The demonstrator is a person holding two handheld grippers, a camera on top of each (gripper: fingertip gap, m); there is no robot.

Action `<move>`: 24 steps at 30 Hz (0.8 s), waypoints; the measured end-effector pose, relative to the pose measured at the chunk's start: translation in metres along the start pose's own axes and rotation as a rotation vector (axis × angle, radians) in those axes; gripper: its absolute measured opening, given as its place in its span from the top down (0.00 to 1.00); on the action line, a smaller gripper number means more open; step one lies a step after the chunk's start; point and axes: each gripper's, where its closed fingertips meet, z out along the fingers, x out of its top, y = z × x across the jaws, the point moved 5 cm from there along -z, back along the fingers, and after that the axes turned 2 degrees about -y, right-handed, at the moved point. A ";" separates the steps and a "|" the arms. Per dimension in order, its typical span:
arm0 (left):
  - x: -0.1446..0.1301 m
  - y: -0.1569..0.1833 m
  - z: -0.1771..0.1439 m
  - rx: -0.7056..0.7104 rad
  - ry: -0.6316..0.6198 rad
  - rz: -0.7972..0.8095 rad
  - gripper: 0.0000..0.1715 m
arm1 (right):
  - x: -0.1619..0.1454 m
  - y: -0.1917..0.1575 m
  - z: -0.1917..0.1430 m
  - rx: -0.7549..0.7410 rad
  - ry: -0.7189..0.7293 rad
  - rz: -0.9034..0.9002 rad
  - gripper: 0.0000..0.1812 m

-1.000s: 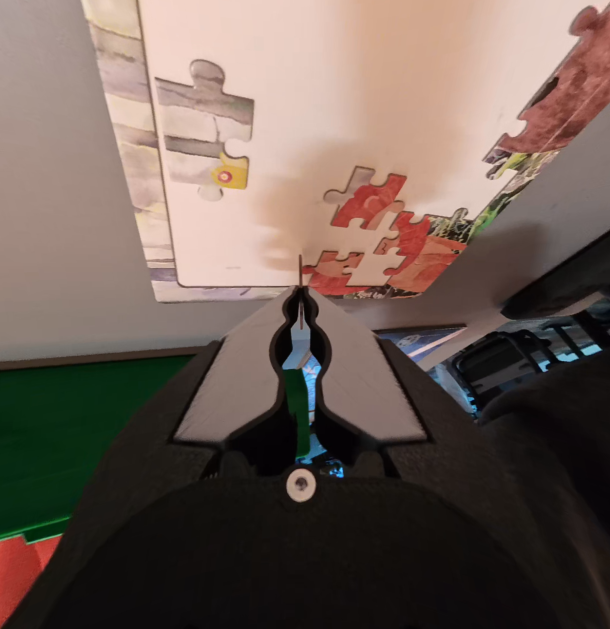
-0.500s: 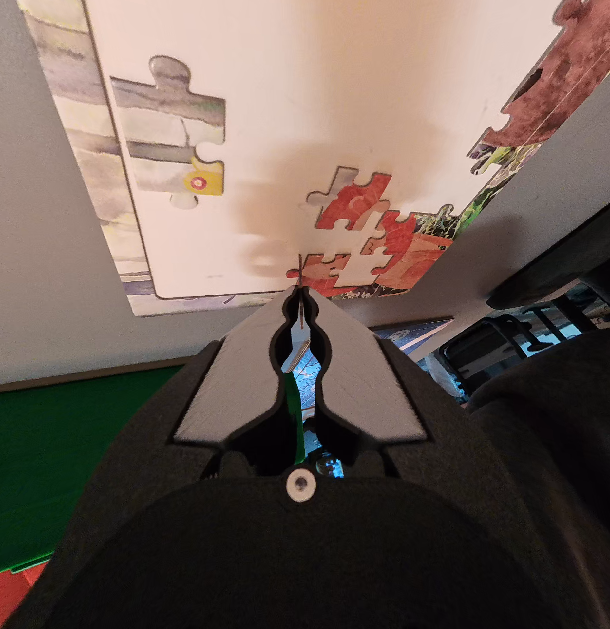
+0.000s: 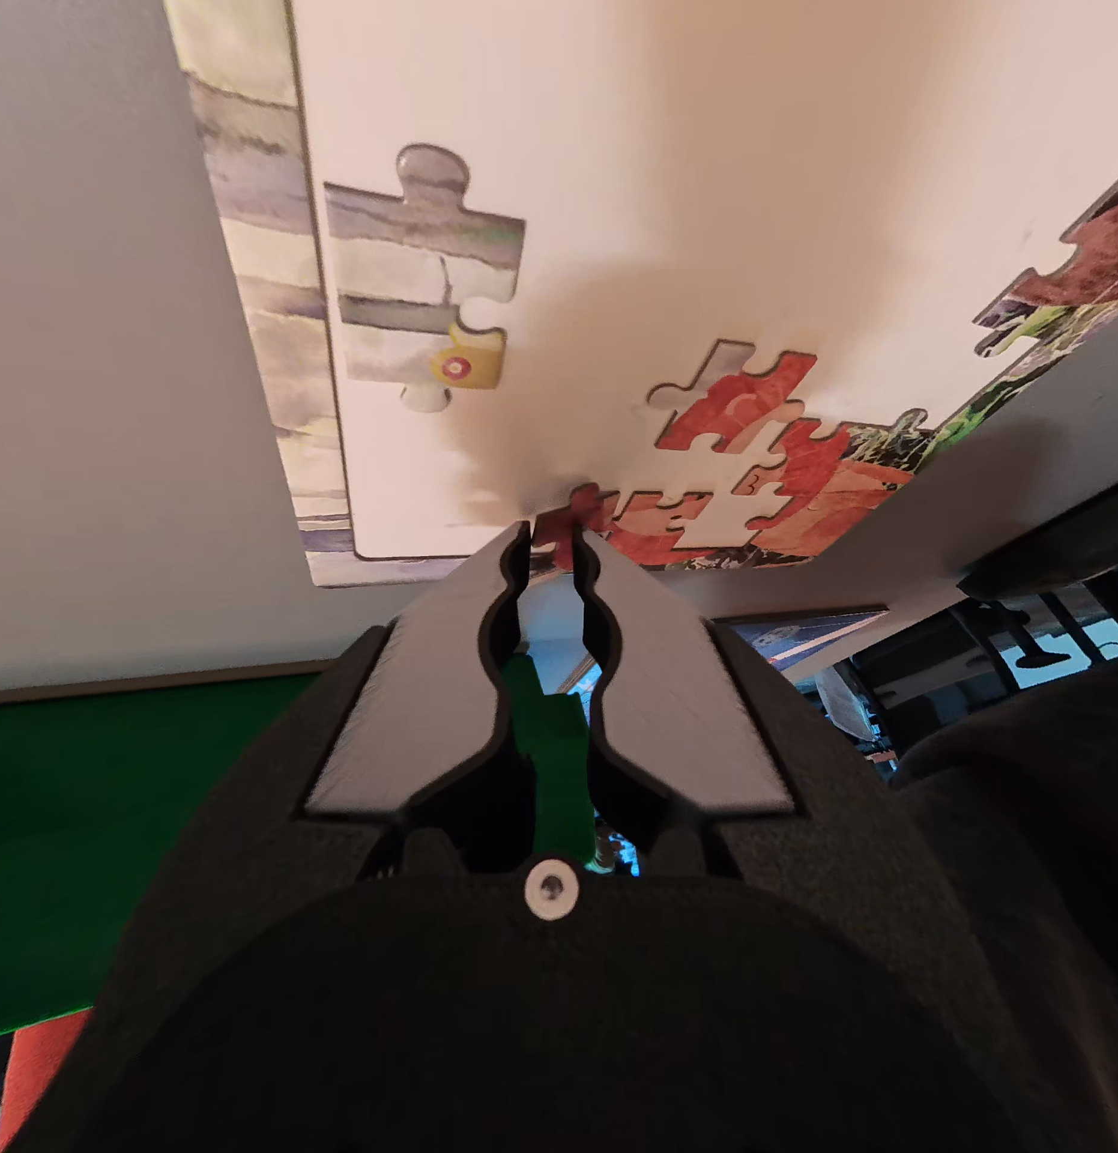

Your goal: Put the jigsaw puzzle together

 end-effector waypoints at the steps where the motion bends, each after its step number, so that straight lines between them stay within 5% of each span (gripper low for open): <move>1: 0.000 0.001 0.000 -0.007 0.003 -0.002 0.93 | 0.000 0.000 0.000 0.000 0.000 0.001 0.79; 24: -0.003 0.004 0.002 0.064 0.030 0.008 0.89 | -0.002 0.000 0.001 0.008 -0.012 0.004 0.79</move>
